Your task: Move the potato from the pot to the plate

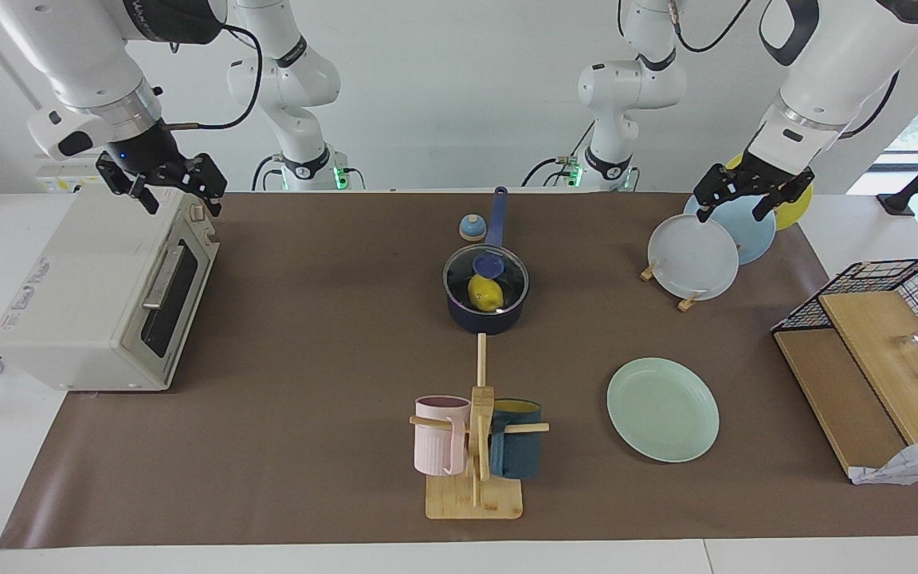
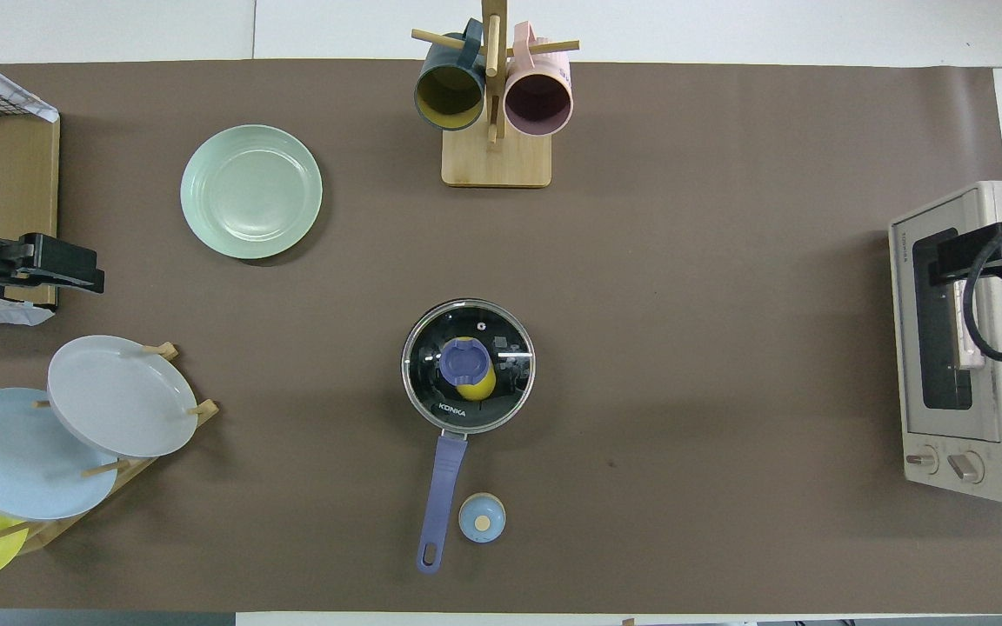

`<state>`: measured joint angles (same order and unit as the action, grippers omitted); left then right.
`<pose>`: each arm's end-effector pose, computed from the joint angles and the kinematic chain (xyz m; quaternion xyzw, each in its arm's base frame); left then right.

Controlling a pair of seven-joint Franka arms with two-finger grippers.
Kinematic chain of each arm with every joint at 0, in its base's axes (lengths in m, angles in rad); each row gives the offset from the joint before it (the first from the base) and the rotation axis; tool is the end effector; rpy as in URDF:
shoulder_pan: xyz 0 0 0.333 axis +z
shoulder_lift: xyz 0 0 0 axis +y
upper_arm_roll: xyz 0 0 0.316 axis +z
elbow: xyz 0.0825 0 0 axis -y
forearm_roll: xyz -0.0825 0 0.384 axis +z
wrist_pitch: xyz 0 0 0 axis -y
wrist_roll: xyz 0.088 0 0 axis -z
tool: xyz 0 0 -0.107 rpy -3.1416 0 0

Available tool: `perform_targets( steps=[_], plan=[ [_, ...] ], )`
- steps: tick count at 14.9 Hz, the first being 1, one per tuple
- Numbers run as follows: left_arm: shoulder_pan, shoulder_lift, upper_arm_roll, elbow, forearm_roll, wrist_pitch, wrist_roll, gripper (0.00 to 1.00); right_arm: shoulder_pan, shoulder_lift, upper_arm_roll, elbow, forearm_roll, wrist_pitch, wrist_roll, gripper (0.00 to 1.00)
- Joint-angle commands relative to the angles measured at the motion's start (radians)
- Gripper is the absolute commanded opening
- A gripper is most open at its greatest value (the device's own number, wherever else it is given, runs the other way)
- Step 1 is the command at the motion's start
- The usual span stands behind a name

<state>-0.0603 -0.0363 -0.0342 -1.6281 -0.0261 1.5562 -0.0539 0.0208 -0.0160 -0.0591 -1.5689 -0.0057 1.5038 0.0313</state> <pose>0.5381 -0.0542 0.6162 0.9996 -0.0202 -0.0187 0.0111 0.5421 -0.0217 0.6284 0.9991 -0.0349 -0.0246 0.0023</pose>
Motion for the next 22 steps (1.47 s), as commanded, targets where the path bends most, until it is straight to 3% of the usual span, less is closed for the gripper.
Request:
perform_targets(
  steps=[1,17,22],
  plan=[
    [-0.003,-0.013,-0.003,-0.006,0.015,-0.002,-0.001,1.00,-0.009,-0.022,0.007,-0.030,0.016,0.023,-0.011,1.00],
    [-0.003,-0.013,-0.004,-0.007,0.015,-0.002,-0.001,1.00,0.037,-0.012,0.007,-0.030,0.027,0.032,-0.056,1.00],
    [-0.003,-0.013,-0.004,-0.007,0.015,-0.004,-0.001,1.00,0.073,0.056,0.016,0.030,0.038,0.033,-0.050,1.00]
  ],
)
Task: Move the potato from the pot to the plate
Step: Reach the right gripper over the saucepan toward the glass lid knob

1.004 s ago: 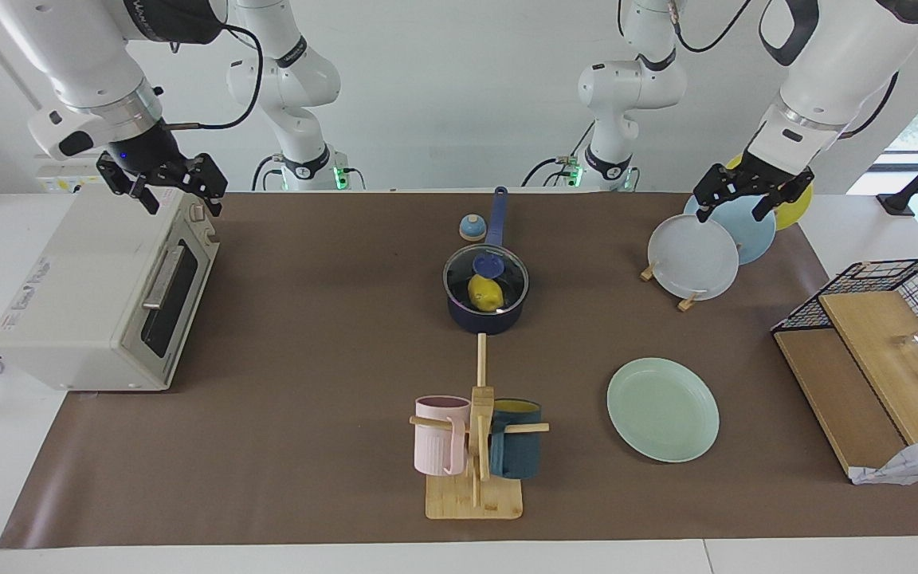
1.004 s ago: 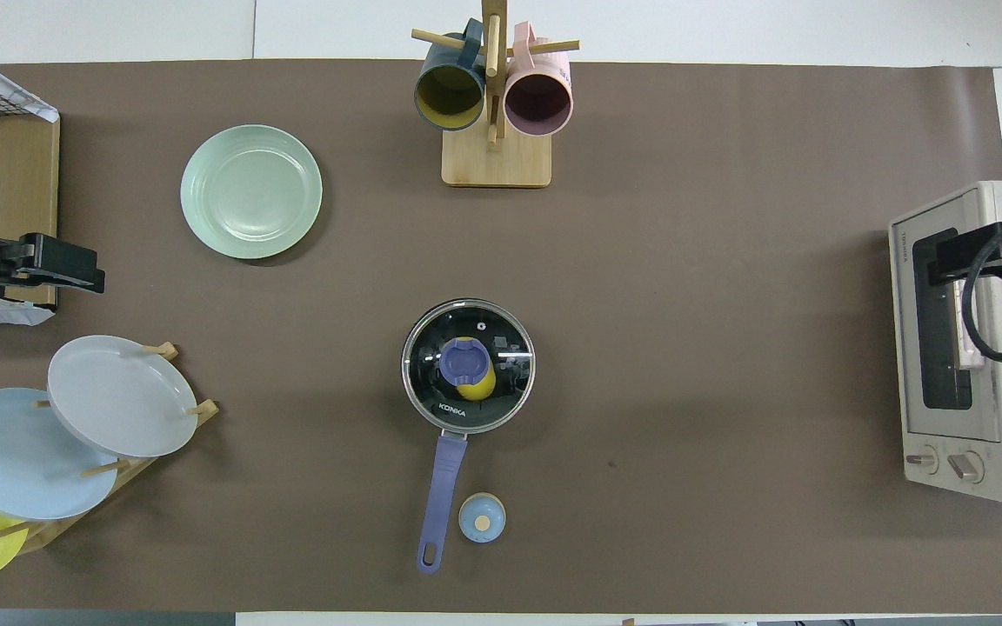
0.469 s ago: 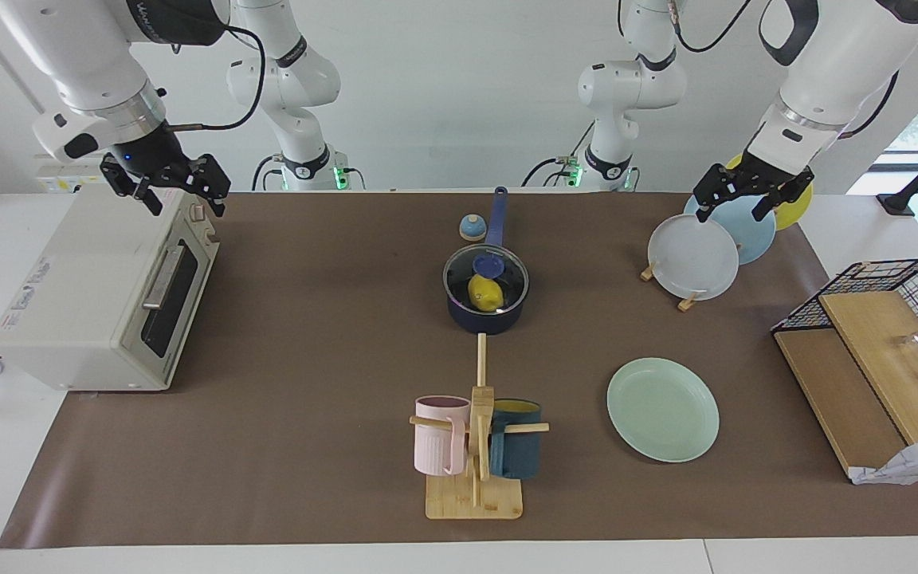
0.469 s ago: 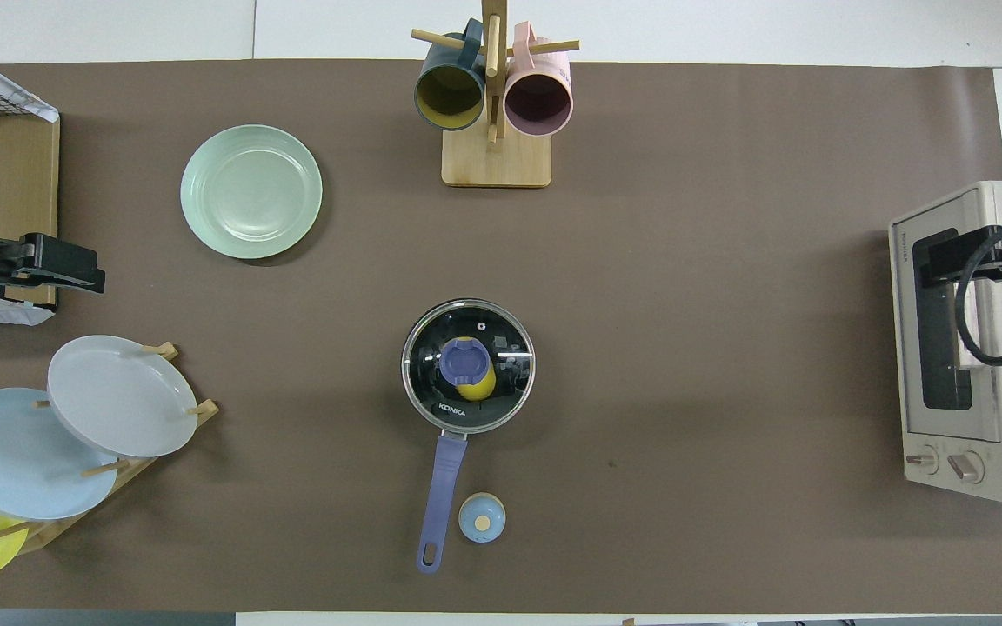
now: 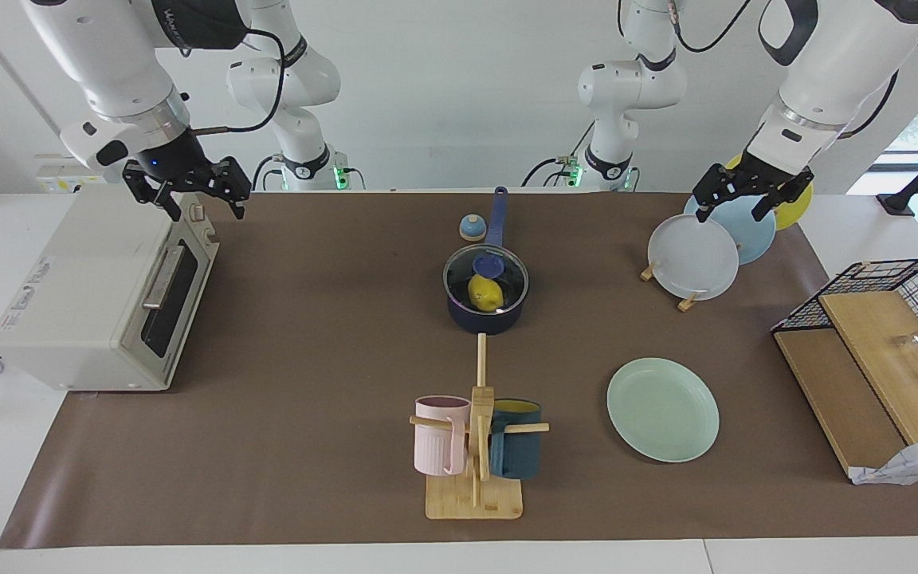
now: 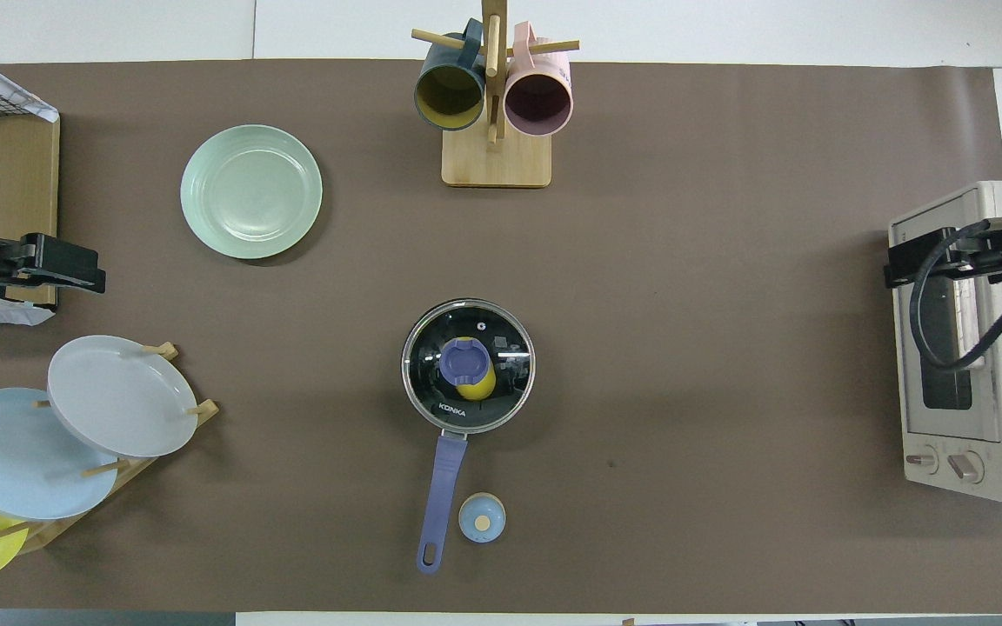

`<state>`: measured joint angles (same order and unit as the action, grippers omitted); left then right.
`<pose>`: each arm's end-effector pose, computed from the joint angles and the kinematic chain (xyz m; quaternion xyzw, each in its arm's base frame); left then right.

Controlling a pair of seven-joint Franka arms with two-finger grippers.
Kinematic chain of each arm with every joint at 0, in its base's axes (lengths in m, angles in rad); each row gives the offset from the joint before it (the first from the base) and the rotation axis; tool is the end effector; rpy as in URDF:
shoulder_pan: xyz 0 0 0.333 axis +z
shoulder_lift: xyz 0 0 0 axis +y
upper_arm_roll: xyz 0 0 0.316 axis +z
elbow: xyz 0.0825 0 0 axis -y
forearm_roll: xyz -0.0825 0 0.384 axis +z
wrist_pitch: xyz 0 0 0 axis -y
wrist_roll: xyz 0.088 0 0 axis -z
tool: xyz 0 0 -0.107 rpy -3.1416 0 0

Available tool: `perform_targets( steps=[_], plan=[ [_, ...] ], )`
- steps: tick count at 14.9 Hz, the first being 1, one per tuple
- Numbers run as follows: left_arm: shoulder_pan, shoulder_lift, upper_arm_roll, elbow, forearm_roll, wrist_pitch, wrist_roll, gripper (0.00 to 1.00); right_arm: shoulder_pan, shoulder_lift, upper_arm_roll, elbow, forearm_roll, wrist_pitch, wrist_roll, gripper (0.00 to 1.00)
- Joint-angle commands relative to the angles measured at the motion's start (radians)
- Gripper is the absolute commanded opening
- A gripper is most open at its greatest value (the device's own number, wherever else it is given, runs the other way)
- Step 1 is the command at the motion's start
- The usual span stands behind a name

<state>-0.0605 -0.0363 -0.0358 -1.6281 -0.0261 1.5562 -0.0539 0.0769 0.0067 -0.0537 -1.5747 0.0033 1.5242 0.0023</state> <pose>0.5380 -0.0552 0.6162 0.9995 -0.0211 -0.0187 0.0110 0.5510 0.0133 0.6150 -0.9995 -0.0105 0.0286 0.0011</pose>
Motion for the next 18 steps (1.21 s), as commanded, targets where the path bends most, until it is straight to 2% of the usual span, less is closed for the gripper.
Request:
perform_targets(
  steps=[1,5,7,11,13,15,16,18],
  plan=[
    [-0.004,-0.014,-0.003,-0.007,0.015,-0.004,-0.001,1.00,0.041,0.038,0.011,0.039,0.030,0.010,-0.018,1.00],
    [-0.004,-0.014,-0.006,-0.007,0.015,-0.004,-0.003,1.00,0.196,0.042,0.012,0.048,0.041,0.017,0.171,1.00],
    [-0.004,-0.013,-0.007,-0.007,0.014,-0.004,-0.003,1.00,0.280,0.081,0.012,0.064,0.090,0.024,0.316,1.00],
    [-0.002,-0.014,-0.007,-0.007,0.014,-0.004,-0.001,1.00,0.470,0.173,0.023,0.085,0.087,0.161,0.537,1.00],
    [-0.002,-0.016,-0.007,-0.007,0.015,-0.007,0.000,1.00,0.546,0.214,0.023,0.087,0.046,0.189,0.611,1.00],
    [-0.002,-0.016,-0.007,-0.007,0.015,-0.005,0.003,1.00,0.596,0.242,0.025,0.087,0.050,0.246,0.700,1.00],
    [-0.002,-0.016,-0.007,-0.009,0.015,-0.005,0.005,1.00,0.616,0.240,0.025,0.058,0.057,0.313,0.722,1.00],
    [-0.004,-0.016,-0.007,-0.009,0.015,-0.005,0.000,1.00,0.636,0.240,0.025,0.010,0.054,0.359,0.736,1.00]
  ],
)
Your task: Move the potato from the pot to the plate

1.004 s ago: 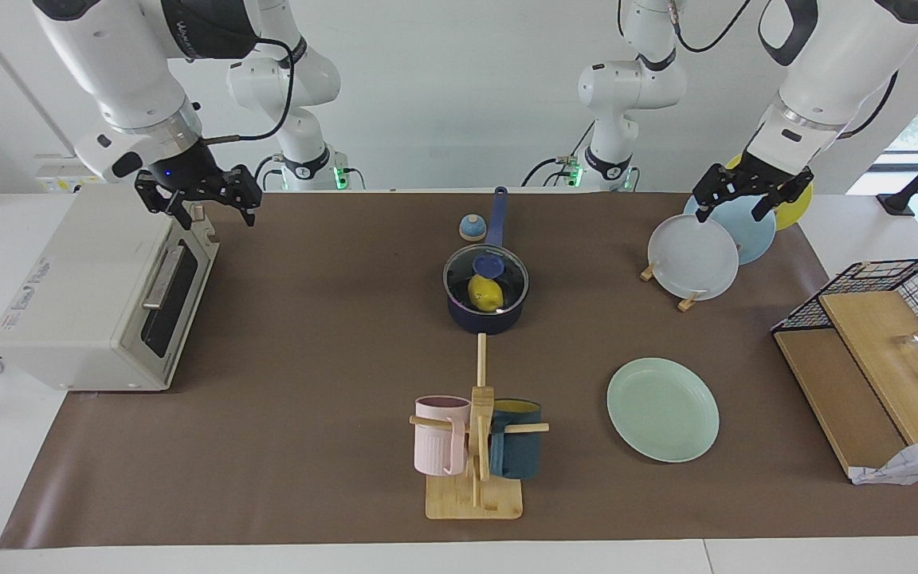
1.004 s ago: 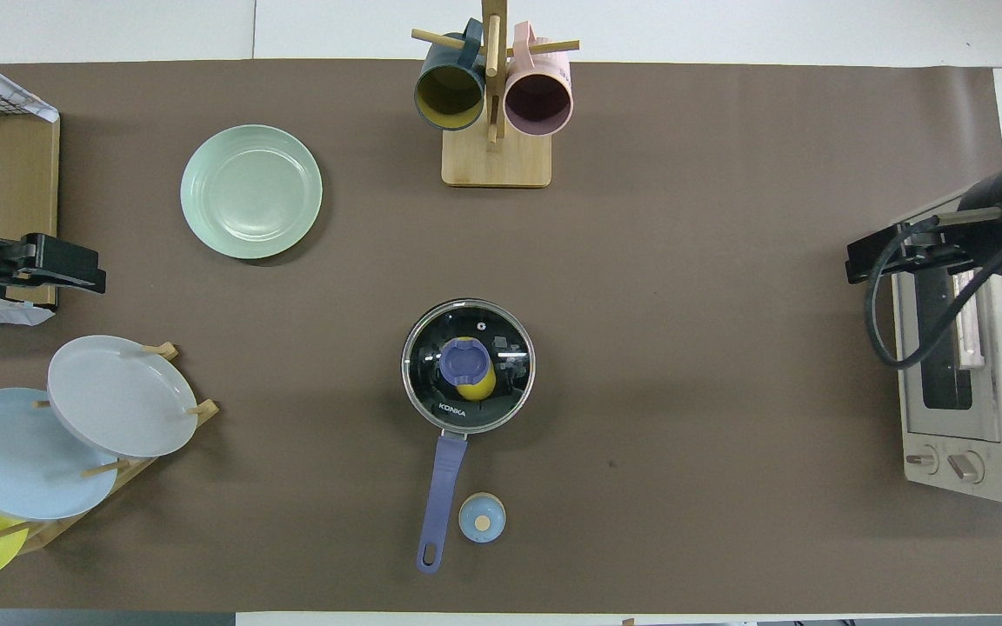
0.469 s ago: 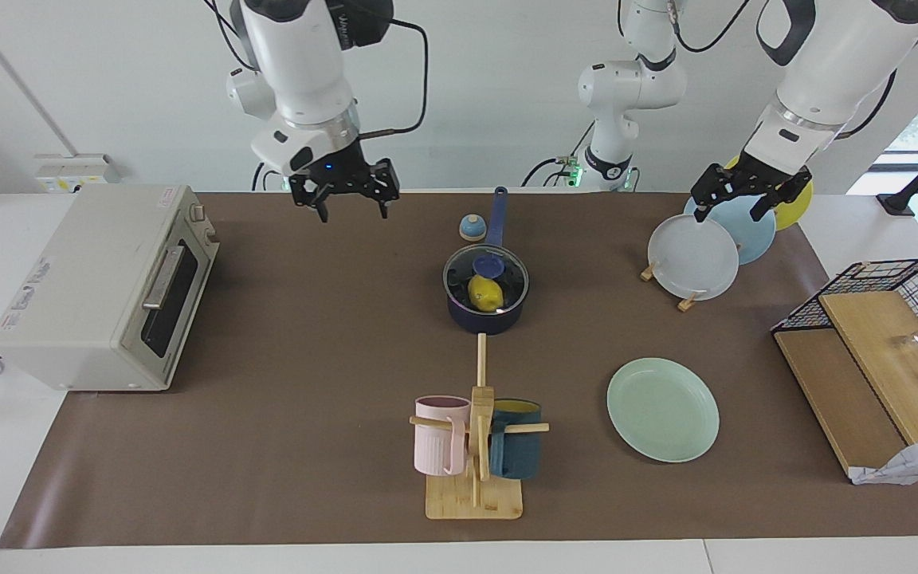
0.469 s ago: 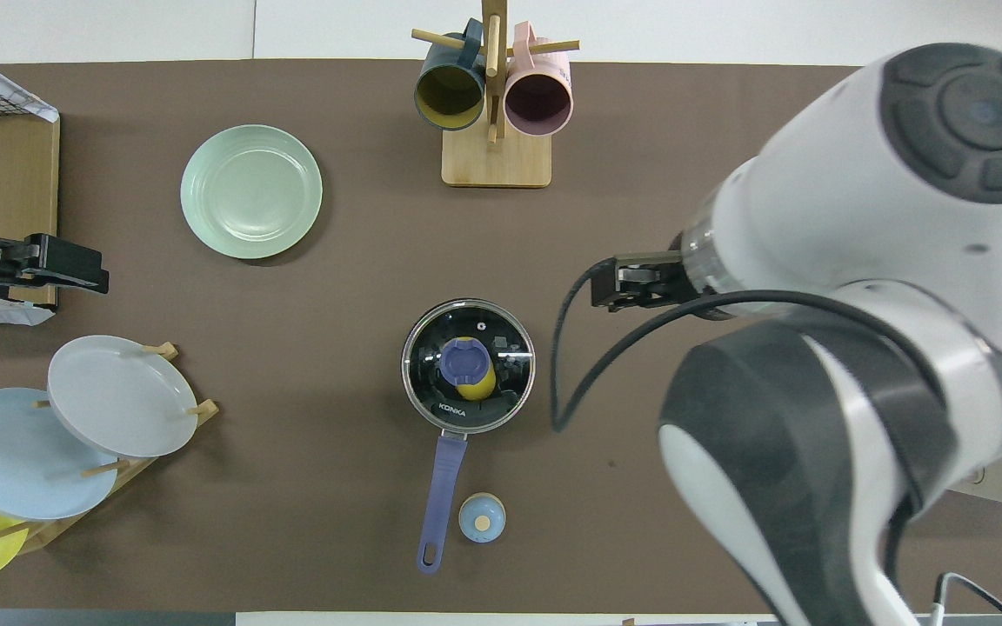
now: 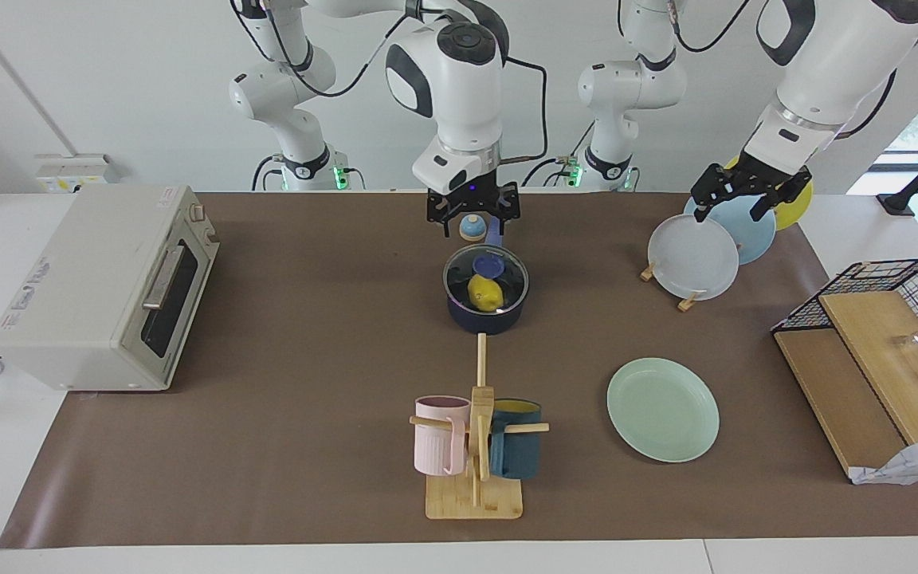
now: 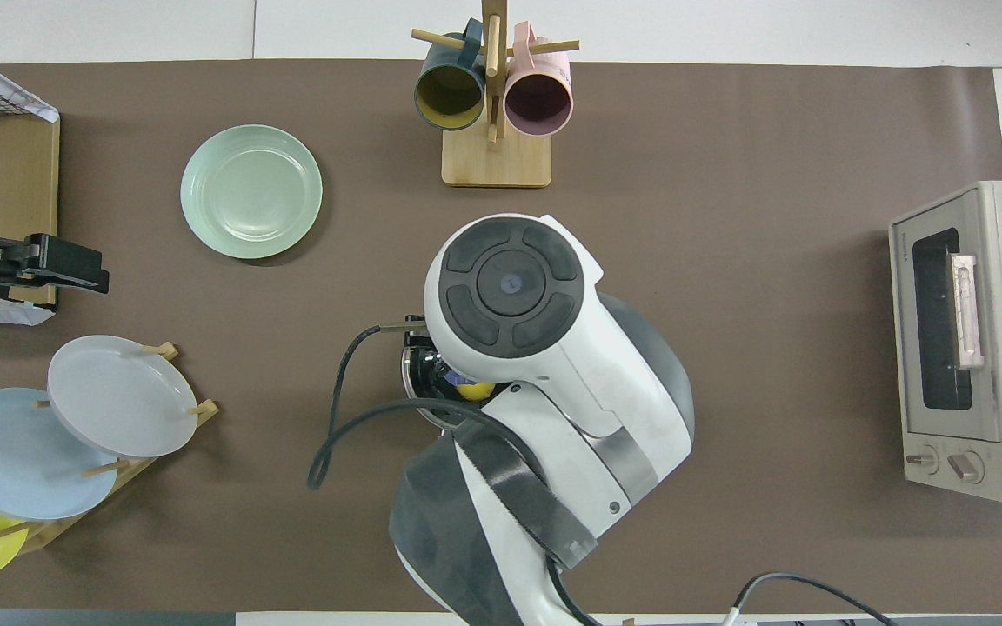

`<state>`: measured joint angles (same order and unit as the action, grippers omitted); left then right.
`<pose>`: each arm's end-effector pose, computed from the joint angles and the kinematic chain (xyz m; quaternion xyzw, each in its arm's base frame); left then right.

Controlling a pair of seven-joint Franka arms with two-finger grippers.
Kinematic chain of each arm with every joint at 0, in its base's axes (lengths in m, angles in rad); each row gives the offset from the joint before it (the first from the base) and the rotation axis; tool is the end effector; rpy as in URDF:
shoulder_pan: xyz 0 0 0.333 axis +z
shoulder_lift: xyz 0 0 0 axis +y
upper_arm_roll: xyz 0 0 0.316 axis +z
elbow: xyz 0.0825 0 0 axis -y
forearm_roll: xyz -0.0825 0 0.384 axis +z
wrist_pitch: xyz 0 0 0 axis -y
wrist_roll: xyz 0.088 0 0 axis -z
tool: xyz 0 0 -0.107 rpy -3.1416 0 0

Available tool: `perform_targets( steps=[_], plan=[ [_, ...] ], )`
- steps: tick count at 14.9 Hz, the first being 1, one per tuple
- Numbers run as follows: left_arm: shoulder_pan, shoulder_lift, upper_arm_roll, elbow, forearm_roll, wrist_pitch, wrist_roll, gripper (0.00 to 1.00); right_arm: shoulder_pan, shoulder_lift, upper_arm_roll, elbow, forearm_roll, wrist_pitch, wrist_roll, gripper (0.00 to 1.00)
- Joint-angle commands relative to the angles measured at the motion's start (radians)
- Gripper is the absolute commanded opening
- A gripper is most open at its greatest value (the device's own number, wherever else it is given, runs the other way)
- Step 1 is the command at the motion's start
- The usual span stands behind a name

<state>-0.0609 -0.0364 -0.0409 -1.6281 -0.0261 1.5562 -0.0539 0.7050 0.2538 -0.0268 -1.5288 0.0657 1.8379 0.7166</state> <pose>0.5376 -0.0582 0.6162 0.9995 -0.0239 -0.0187 0.0109 0.4984 0.4106 0.5163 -0.9989 0.0264 -0.0029 0.0397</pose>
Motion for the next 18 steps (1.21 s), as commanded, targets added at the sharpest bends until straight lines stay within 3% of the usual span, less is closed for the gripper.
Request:
perform_targets(
  steps=[1,6,9,18],
  plan=[
    [-0.004,-0.016,-0.002,-0.009,0.014,-0.004,0.000,1.00,0.036,-0.004,-0.002,-0.050,-0.014,0.066,0.023,1.00],
    [-0.004,-0.016,-0.002,-0.009,0.015,-0.004,0.000,1.00,0.045,0.019,-0.004,-0.155,-0.041,0.214,0.026,1.00],
    [-0.004,-0.016,-0.002,-0.009,0.015,-0.004,0.002,1.00,0.051,0.047,-0.002,-0.159,-0.104,0.225,0.026,1.00],
    [-0.004,-0.016,-0.002,-0.009,0.015,-0.004,0.003,1.00,0.087,0.076,-0.002,-0.177,-0.106,0.268,0.055,1.00]
  ],
)
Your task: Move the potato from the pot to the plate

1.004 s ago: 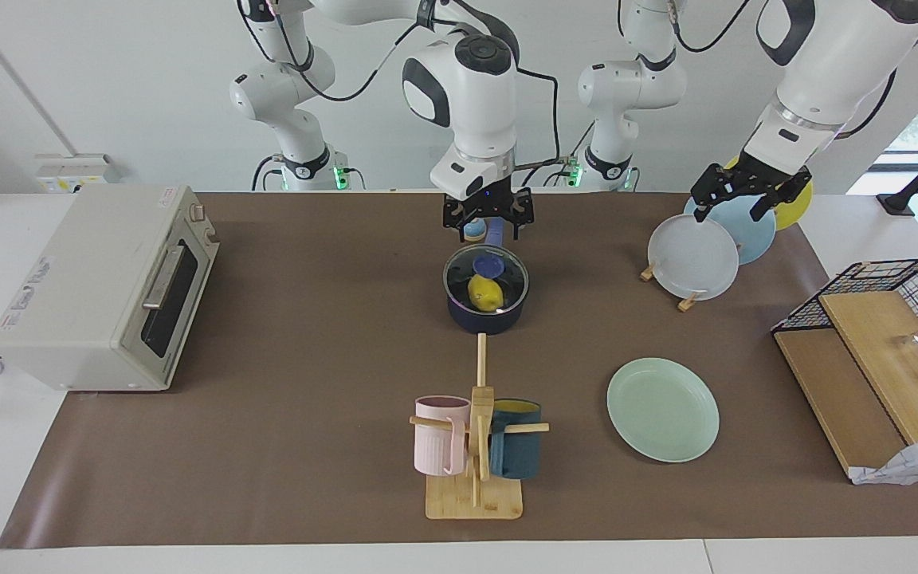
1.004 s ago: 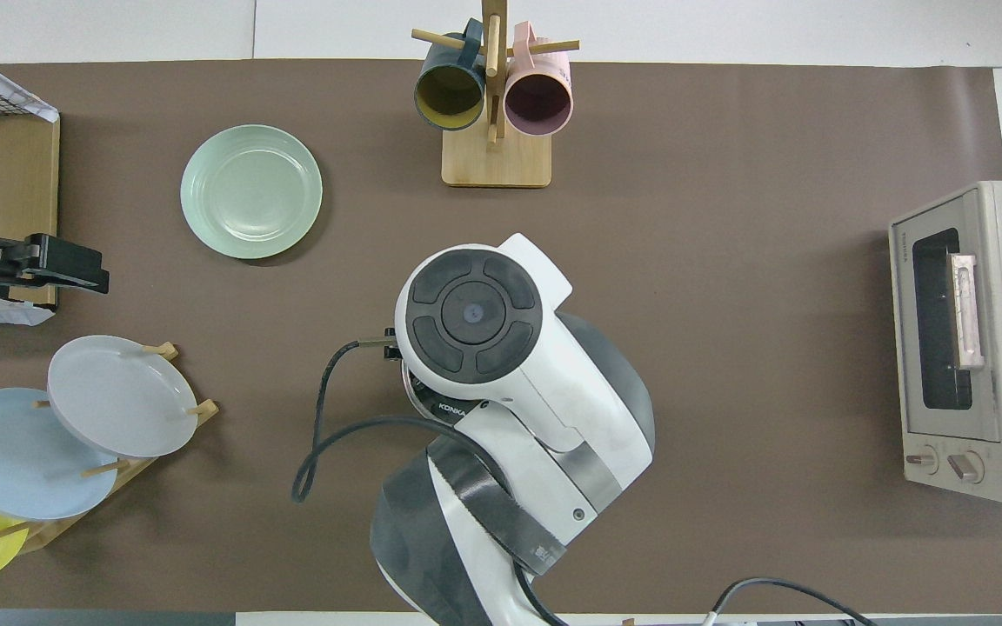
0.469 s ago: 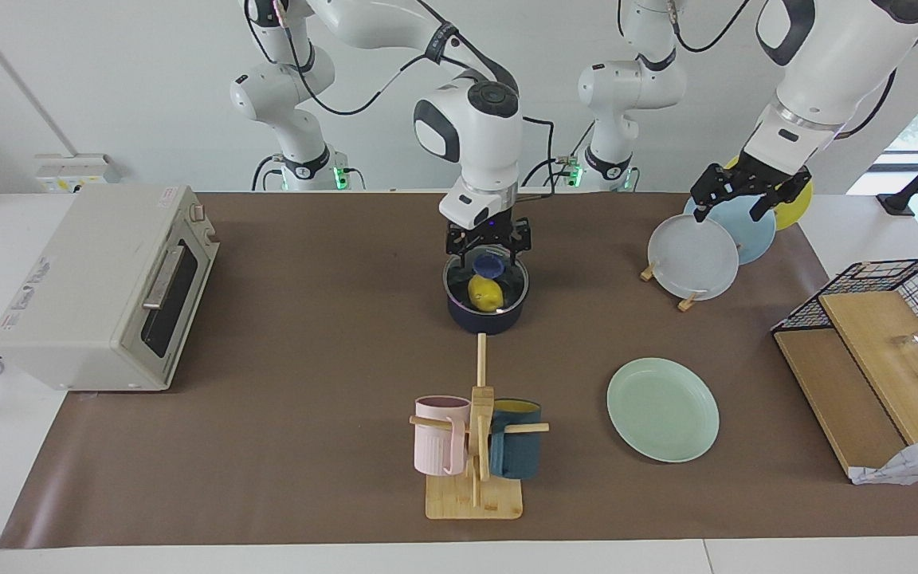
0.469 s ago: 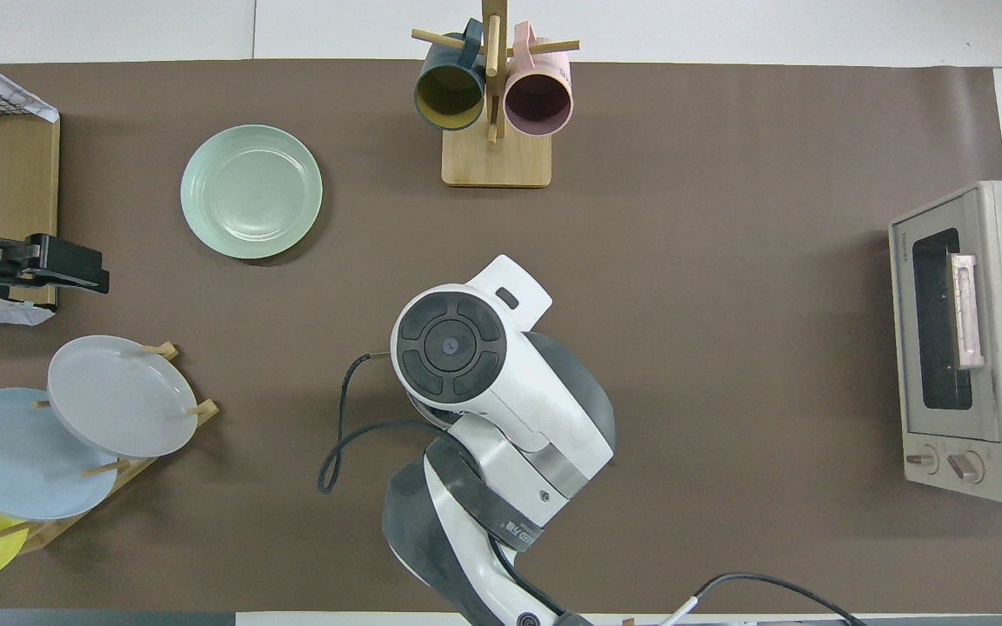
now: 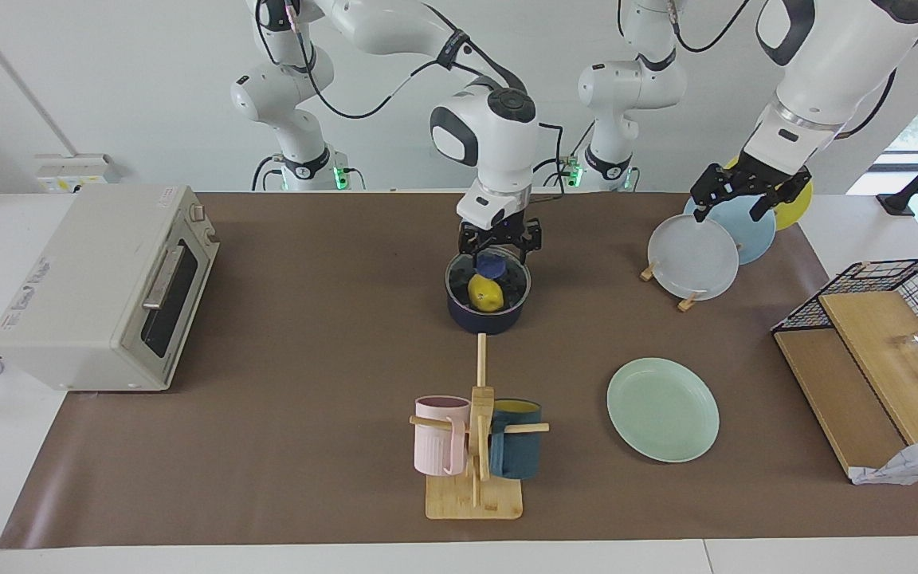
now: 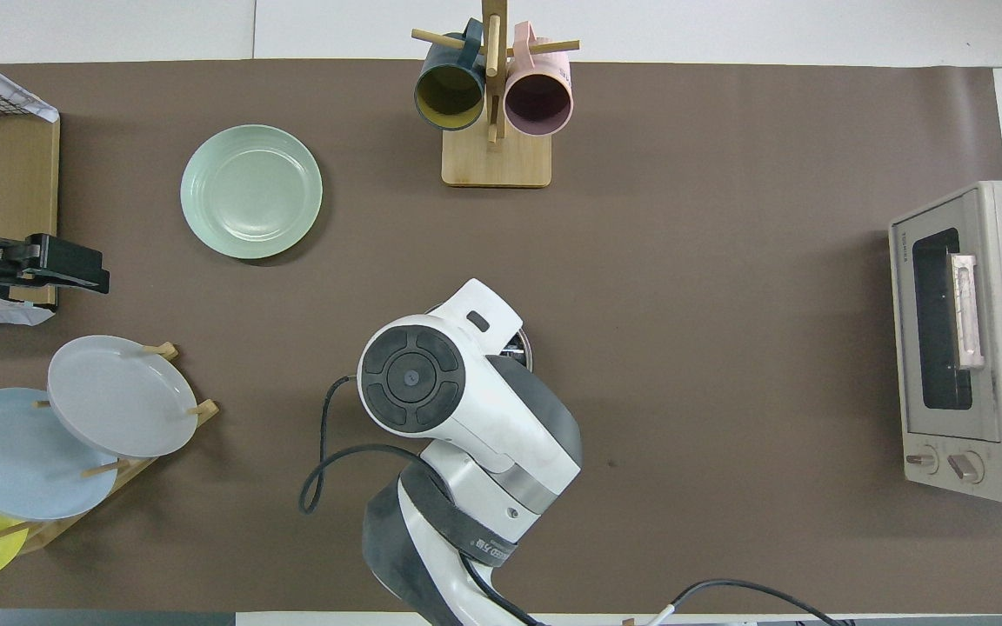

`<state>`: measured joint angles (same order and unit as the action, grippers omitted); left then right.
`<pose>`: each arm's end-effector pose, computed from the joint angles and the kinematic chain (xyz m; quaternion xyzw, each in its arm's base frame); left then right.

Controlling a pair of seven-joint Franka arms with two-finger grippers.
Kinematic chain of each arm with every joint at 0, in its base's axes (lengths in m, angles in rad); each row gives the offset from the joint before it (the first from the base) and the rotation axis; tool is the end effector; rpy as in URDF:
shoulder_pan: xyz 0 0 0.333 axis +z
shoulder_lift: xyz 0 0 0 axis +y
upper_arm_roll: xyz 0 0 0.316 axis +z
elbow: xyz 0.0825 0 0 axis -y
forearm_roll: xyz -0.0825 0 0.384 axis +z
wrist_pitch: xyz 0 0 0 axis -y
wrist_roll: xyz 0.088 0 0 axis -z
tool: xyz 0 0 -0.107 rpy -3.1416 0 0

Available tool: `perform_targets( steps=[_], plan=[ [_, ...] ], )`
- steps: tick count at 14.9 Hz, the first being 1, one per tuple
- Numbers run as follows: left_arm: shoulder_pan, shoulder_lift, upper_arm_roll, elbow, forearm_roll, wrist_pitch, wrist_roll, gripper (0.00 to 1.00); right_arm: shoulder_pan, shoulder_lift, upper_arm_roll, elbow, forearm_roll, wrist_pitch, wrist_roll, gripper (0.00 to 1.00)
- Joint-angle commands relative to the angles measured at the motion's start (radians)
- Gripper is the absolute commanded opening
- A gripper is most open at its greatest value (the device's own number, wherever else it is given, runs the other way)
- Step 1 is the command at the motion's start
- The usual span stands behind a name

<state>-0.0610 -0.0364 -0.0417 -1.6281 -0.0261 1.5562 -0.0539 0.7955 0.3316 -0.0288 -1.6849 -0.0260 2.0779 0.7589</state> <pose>0.5376 -0.0587 0.6162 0.9995 -0.0243 -0.0187 0.0109 0.4731 0.4564 0.4125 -0.9993 -0.0108 -0.0334 0.0095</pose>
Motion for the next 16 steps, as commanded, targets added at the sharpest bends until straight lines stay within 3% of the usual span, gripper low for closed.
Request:
perform_targets(
  steps=[1,12,16],
  plan=[
    [-0.003,-0.016,-0.001,-0.009,0.015,-0.004,0.002,1.00,-0.004,-0.003,0.000,-0.032,-0.015,0.031,0.010,0.99],
    [-0.005,-0.020,-0.003,-0.012,0.015,-0.004,-0.003,1.00,-0.012,-0.009,-0.002,-0.049,-0.028,0.030,-0.049,0.96],
    [-0.006,-0.020,-0.003,-0.012,0.015,-0.004,-0.003,1.00,-0.012,-0.009,-0.002,-0.049,-0.028,0.028,-0.050,0.89]
  ],
)
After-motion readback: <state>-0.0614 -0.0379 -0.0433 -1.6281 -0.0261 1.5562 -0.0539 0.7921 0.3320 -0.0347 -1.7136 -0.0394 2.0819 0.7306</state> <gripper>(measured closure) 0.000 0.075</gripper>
